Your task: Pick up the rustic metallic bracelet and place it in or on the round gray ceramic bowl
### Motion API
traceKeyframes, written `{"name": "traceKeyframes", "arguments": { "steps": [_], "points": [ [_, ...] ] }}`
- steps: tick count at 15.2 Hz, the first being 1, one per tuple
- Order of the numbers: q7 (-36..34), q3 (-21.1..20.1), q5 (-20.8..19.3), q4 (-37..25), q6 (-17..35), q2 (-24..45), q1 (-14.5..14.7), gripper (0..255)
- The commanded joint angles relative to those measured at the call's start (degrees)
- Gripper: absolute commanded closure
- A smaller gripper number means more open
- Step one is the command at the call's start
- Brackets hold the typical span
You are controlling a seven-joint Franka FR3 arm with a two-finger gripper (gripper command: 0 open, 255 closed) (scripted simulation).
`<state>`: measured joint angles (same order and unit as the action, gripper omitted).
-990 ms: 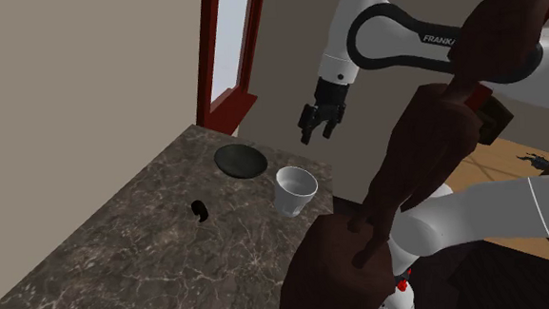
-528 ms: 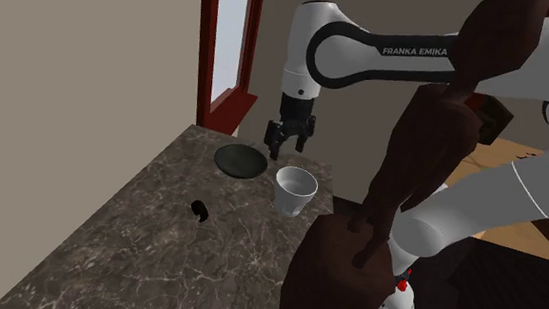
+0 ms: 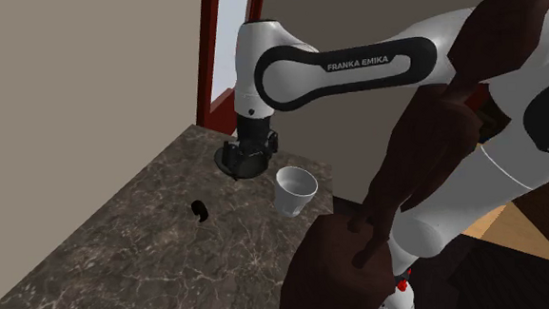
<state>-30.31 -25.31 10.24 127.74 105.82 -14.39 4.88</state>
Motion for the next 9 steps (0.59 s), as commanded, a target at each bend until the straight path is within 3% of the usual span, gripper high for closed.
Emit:
{"name": "traceKeyframes", "arguments": {
  "steps": [1,9],
  "points": [
    [-3.2,-2.0,-1.1,-3.1,0.8,4.6,0.4,0],
    [-15.5,-6.6,-9.3,-16.4,2.9,24.6,4.4,0]
  ]
}}
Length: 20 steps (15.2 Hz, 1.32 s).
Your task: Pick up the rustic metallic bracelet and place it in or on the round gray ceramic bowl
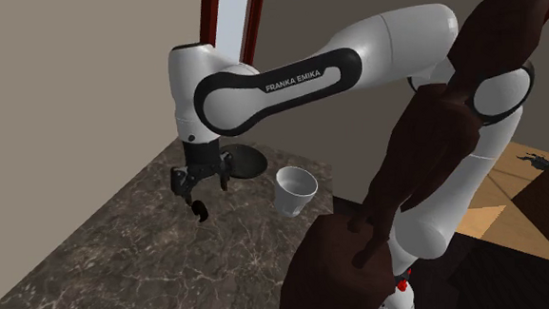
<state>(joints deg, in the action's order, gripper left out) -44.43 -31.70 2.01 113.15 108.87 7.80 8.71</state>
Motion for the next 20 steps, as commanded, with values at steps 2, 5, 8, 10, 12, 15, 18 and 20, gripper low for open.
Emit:
{"name": "traceKeyframes", "arguments": {
  "steps": [2,5,8,10,12,15,18,20],
  "points": [
    [-2.0,-0.2,-1.6,-2.0,0.6,3.5,1.1,0],
    [-2.1,-0.2,-1.9,-0.2,2.9,4.0,1.2,0],
    [-2.4,-0.1,-2.2,1.9,5.6,4.7,1.4,0],
    [-2.4,-0.1,-2.2,1.9,5.6,4.7,1.4,0],
    [-2.4,-0.1,-2.2,1.9,5.6,4.7,1.4,0],
    [-2.4,-0.1,-2.2,1.9,5.6,4.7,1.4,0],
    [-2.4,-0.1,-2.2,1.9,5.5,4.7,1.4,255],
    [-2.4,-0.1,-2.2,1.9,5.5,4.7,1.4,255]
  ]
}}
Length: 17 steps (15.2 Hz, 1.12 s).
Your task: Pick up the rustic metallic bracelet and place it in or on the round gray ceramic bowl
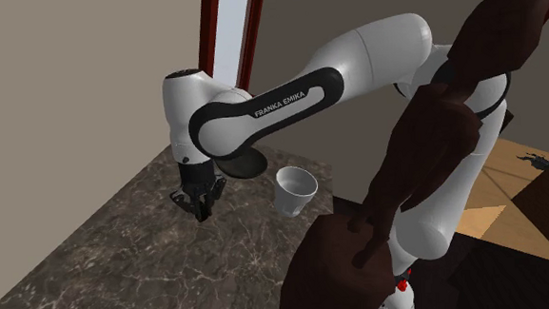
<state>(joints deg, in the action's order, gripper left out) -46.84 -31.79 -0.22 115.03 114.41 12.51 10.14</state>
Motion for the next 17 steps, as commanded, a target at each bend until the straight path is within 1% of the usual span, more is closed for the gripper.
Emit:
{"name": "traceKeyframes", "arguments": {
  "steps": [1,6,17],
  "points": [
    [0.0,0.0,0.0,0.0,0.0,0.0,0.0,255],
    [0.0,0.0,0.0,0.0,0.0,0.0,0.0,255],
    [0.9,-0.5,2.1,-4.3,-7.8,-4.0,-0.6,255]
  ]
}}
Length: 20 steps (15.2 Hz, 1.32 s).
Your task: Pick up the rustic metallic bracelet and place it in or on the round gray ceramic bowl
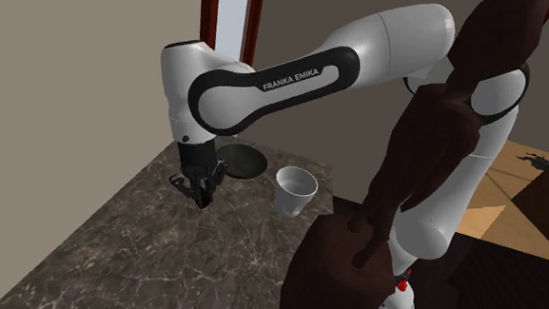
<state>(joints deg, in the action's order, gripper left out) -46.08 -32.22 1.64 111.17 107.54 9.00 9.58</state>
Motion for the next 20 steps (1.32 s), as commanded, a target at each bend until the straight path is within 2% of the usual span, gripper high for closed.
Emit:
{"name": "traceKeyframes", "arguments": {
  "steps": [1,12,20],
  "points": [
    [0.2,0.0,0.4,-0.9,-1.6,-0.7,-0.1,255],
    [0.4,-0.1,1.5,-6.8,-9.4,-3.0,-0.4,255],
    [11.8,5.0,1.4,-3.5,-10.4,-7.0,-6.7,255]
  ]
}}
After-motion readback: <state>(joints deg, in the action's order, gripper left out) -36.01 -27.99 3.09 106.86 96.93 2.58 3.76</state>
